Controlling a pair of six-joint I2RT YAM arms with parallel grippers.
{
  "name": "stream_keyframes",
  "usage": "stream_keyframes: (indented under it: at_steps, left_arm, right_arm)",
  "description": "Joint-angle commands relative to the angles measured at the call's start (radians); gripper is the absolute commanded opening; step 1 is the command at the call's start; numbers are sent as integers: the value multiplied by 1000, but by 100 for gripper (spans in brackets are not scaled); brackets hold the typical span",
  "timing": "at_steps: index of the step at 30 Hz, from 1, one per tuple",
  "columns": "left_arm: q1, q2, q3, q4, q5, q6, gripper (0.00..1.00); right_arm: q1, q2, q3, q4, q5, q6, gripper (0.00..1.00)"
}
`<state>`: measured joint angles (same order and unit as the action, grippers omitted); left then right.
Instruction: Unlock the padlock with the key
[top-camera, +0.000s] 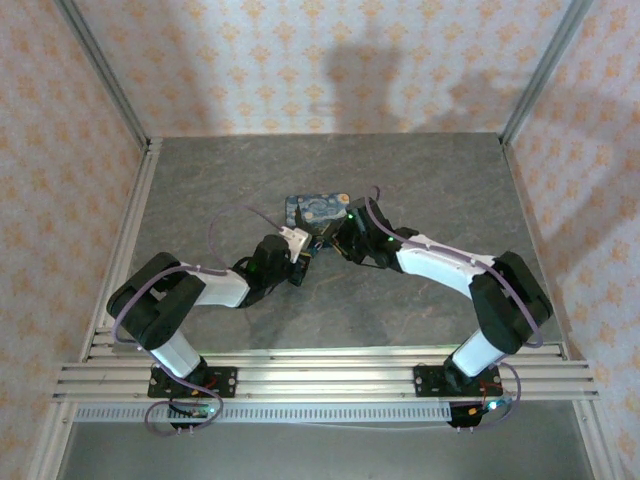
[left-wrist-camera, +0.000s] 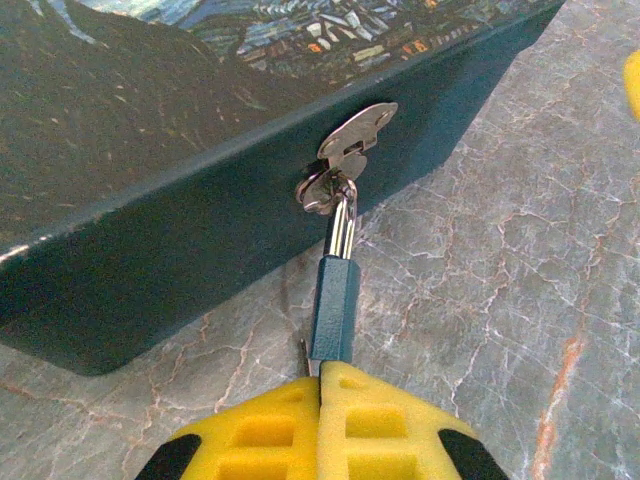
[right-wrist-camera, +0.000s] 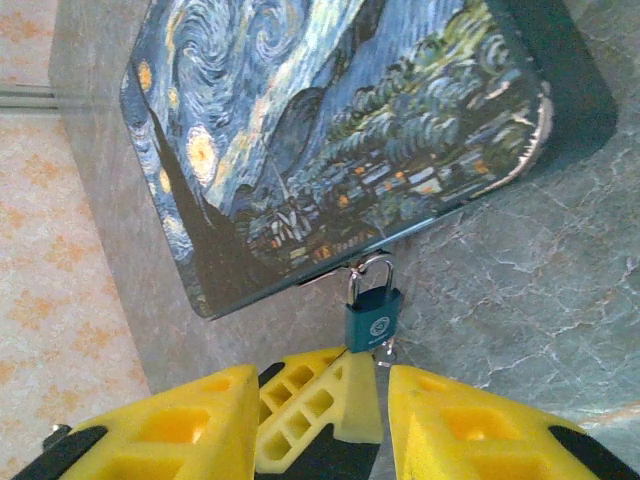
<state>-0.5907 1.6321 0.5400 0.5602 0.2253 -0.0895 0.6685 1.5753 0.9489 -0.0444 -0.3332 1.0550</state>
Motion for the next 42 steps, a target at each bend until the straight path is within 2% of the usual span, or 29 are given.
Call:
stream_keyframes:
  at_steps: [1, 6, 13, 25, 31, 35, 42]
  left_arm:
    - [15, -23, -25, -18, 44, -22, 0]
    - [19, -79, -27, -59, 41, -4, 0]
    - [25, -186, -20, -140, 11, 25, 0]
    - [51, -180, -12, -160, 35, 26, 0]
    - [51, -229, -23, -191, 40, 104, 0]
    - [50, -273, 11, -282, 31, 161, 0]
    - [65, -280, 48, -330, 17, 165, 0]
  right_arm:
    - [-2, -11, -29, 70, 13, 18, 39]
    - [-3, 6, -50, 109, 5, 32, 44]
    - [-3, 8, -68, 130, 16, 40, 45]
    - [-3, 39, -71, 169, -20, 49, 45]
    - [-3, 33, -96, 198, -18, 62, 44]
    - [-3, 30, -98, 199, -12, 57, 43]
    - [-3, 25, -97, 193, -9, 47, 43]
